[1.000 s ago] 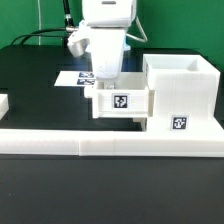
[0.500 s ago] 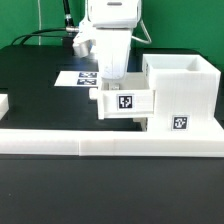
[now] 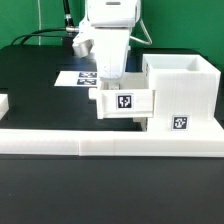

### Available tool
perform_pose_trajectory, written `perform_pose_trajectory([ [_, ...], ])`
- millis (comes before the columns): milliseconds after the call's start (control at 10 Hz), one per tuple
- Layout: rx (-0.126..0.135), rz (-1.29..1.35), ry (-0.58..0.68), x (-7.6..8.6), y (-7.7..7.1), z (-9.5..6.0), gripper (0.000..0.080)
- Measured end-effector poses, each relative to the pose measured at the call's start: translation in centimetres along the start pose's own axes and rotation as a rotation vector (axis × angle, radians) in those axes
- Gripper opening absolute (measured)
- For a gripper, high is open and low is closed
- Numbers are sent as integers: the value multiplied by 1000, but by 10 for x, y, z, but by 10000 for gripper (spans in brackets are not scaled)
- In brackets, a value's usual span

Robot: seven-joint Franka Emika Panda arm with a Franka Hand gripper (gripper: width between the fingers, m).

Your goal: Assemble drawer

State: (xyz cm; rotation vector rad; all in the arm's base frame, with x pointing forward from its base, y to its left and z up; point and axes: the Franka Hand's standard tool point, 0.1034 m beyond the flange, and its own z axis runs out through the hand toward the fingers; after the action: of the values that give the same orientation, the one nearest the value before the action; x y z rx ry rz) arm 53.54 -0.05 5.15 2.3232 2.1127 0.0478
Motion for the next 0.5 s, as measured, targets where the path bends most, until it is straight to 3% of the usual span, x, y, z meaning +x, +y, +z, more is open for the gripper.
perform_pose_trajectory([
  [500, 1, -28, -9, -1, -1, 0, 44],
])
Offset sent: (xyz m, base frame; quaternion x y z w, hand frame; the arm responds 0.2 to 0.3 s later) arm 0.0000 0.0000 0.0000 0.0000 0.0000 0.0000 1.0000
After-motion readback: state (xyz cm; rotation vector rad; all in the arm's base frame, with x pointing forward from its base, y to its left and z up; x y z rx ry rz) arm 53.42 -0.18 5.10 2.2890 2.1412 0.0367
